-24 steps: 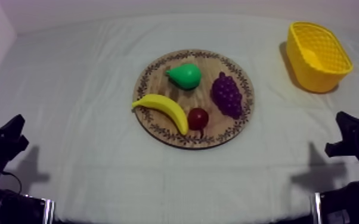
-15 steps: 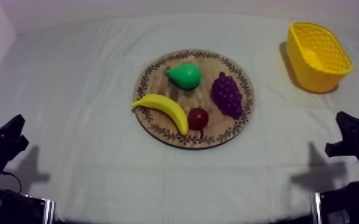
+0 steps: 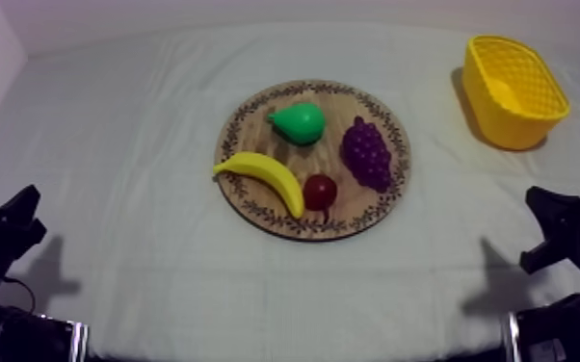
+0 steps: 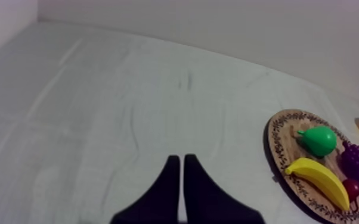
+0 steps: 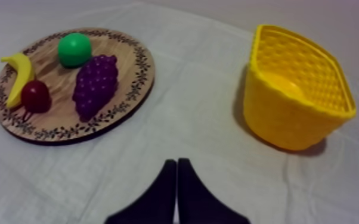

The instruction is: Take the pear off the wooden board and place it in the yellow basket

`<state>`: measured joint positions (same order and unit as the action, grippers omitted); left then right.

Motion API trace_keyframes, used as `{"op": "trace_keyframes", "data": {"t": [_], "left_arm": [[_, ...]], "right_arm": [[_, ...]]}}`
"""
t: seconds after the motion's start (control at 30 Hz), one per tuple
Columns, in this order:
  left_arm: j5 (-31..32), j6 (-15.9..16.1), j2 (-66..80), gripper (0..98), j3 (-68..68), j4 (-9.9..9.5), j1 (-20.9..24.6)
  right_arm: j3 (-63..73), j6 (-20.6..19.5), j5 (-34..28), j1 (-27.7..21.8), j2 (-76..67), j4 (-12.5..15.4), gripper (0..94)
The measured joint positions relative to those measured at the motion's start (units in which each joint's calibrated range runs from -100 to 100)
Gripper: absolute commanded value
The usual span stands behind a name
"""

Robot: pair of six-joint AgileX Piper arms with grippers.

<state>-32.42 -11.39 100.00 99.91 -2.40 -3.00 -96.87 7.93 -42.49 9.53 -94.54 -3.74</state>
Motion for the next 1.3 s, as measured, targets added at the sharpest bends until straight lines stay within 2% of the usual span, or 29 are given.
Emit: {"op": "trace_keyframes", "data": {"t": [0.17,0.23,0.3,0.47,0.63,0.8,0.97,1.3], "left_arm": [[0.0,0.0,0.0,0.1,0.0,0.0,0.0],[0.0,0.0,0.0,0.1,0.0,0.0,0.0],[0.0,0.0,0.0,0.1,0.0,0.0,0.0],[0.0,0.0,0.0,0.1,0.0,0.0,0.0],[0.0,0.0,0.0,0.1,0.0,0.0,0.0],[0.0,0.0,0.0,0.1,0.0,0.0,0.0],[0.0,0.0,0.0,0.1,0.0,0.0,0.0],[0.0,0.0,0.0,0.1,0.0,0.0,0.0]], "right_arm": [[5.4,-6.25,-0.15,6.08,8.31,-7.55,0.4],[8.99,-8.42,-1.37,8.0,13.49,-9.34,0.4],[13.17,-9.76,-3.06,9.47,18.47,-9.98,0.3],[26.23,-10.34,-8.16,11.59,32.4,-9.36,0.4],[39.33,-6.25,-14.78,12.22,46.54,-7.99,0.5],[55.26,1.69,-23.51,12.18,60.2,-5.22,0.8],[70.38,8.51,-31.88,13.21,72.44,-3.91,1.7],[100.34,18.07,-48.33,16.68,94.37,-3.25,8.5]]}}
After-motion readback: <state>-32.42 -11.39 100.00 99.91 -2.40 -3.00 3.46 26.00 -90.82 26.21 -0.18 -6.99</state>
